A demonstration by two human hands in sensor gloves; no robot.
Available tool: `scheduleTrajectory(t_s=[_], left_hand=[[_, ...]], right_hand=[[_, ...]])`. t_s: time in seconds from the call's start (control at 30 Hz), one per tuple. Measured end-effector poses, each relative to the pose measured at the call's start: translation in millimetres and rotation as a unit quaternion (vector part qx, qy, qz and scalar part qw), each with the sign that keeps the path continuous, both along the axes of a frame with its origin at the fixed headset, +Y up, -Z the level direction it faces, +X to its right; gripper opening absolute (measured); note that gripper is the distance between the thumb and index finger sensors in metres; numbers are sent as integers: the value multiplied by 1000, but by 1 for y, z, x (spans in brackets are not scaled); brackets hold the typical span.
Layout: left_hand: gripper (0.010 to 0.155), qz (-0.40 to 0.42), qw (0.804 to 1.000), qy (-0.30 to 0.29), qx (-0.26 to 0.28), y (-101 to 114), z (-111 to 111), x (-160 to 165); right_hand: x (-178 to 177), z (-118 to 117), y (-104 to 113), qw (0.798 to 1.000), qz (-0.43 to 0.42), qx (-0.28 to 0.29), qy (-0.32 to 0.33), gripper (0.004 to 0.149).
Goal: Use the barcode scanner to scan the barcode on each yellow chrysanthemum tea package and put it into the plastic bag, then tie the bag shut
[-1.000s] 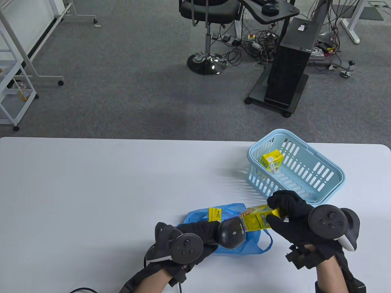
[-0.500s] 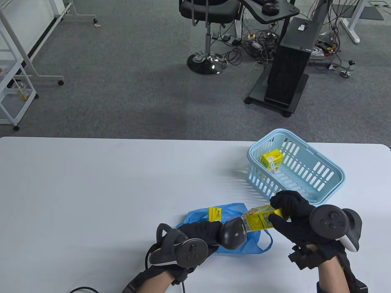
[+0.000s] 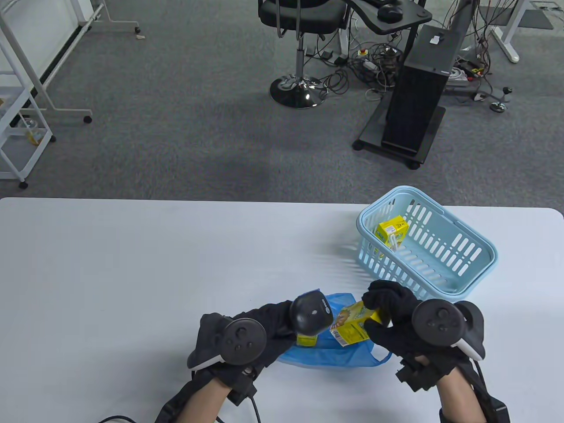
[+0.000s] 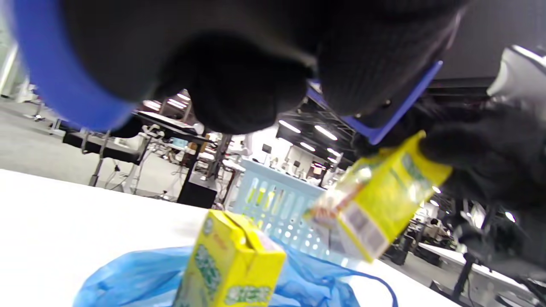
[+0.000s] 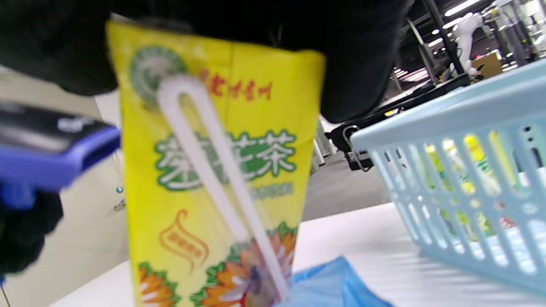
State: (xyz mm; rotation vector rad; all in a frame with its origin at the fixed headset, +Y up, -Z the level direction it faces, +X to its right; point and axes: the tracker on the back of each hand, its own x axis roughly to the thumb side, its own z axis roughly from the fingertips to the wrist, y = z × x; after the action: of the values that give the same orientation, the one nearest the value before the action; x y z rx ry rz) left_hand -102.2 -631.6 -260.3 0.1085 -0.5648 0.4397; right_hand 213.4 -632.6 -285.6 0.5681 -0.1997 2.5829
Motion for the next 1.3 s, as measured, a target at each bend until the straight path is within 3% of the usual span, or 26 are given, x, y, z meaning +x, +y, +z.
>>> scheduleTrajectory(t_s=[0.23,0.37,0.6,0.73,1.03,1.2,1.3], left_hand=[[59,-20,1000,-1,-4,0,-2,-3],[59,-25,1000,-4,-8,-1,-2,-2],[59,-23,1000,-3,-10,1,-2,-4],[59,-23,1000,1,-17,0,-2,-6],[59,-25,1000,3,-16,2,-3,-8],[59,-18,1000,-3,-10,8,1,-8],[59,-16,1000,-9,-5,12,3,-9]], right_hand=[[-18,-13,-53,998,59,9,7,63],[-19,-15,-64,994,106,0,5,60],[-22,-14,-61,988,154,-18,11,58],[-34,-12,-71,979,203,-22,17,59],[-41,-12,-76,978,207,-38,12,69],[-38,-9,-59,984,174,-42,6,74],[-27,-6,-30,991,121,-46,-18,75]])
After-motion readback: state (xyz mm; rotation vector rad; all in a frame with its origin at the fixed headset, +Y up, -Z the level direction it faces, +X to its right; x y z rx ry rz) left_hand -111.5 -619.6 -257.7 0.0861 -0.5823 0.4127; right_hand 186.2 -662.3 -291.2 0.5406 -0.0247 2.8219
